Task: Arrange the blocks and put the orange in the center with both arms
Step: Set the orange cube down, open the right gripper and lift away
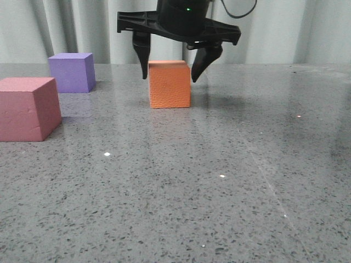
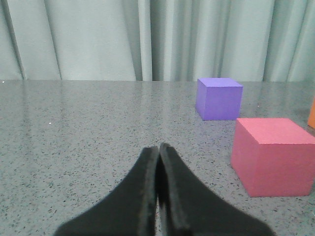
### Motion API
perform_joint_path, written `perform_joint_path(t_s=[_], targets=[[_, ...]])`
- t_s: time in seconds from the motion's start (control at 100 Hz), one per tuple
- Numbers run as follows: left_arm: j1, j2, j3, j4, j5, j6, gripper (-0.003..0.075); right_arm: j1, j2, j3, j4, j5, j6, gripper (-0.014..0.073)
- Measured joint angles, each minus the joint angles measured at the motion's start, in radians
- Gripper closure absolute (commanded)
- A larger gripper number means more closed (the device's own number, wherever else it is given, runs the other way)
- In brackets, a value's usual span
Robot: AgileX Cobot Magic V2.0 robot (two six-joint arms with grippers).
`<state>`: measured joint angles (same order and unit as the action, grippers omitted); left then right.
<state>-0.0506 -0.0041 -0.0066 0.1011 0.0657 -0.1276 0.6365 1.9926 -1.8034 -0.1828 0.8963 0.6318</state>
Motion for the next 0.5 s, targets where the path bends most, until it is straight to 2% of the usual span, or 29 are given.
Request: perform_joint_path(t_s=[0.27, 0.5], targets=[[0.000, 0.000, 0.000, 0.000, 0.000, 0.000, 0.0739, 0.000, -0.008, -0.013, -0.016, 0.011, 0.001, -0.0050], [0.000, 0.000, 0.000, 0.000, 0.000, 0.000, 0.0739, -0.002, -0.120, -0.017, -0.094, 0.012, -0.025, -0.0050]])
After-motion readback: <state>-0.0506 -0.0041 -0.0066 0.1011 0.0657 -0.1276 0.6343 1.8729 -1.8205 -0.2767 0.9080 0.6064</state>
